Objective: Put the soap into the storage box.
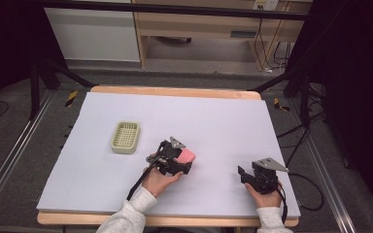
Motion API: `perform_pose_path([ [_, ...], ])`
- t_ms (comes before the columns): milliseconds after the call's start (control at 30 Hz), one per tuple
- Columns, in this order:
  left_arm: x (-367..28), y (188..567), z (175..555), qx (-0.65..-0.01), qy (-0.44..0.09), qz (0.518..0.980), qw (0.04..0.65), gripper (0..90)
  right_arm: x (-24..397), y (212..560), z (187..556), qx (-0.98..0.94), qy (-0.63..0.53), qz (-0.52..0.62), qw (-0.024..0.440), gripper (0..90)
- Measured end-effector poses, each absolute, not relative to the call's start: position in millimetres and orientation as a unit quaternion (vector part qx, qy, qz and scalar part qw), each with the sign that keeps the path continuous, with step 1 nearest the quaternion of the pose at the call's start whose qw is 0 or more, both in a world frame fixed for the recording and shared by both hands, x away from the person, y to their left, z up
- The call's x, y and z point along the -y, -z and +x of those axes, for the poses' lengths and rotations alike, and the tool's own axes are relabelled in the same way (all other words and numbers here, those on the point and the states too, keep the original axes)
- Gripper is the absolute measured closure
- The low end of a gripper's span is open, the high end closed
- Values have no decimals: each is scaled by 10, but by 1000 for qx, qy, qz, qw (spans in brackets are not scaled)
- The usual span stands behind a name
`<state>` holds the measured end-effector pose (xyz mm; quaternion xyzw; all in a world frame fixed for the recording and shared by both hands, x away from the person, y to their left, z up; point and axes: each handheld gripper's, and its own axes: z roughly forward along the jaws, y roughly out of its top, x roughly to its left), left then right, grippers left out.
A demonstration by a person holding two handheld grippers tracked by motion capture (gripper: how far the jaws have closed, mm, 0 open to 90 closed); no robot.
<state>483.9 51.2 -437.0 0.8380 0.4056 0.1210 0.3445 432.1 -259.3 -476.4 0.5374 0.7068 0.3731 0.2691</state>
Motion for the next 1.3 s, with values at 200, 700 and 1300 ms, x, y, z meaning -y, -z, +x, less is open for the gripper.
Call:
perform_pose_path([
  [200,-637,4284,4822,-405,-124,836,349,368,2590,4761,4316,-706,-374,537,270,399],
  [700,-978,4159,4783,-418,-124,825,359,368,2588,4759,4311,-706,-373,539,269,398],
  [1300,-1440,4076,4820,-445,-135,805,368,369,2580,4764,4309,-707,-371,537,271,395],
])
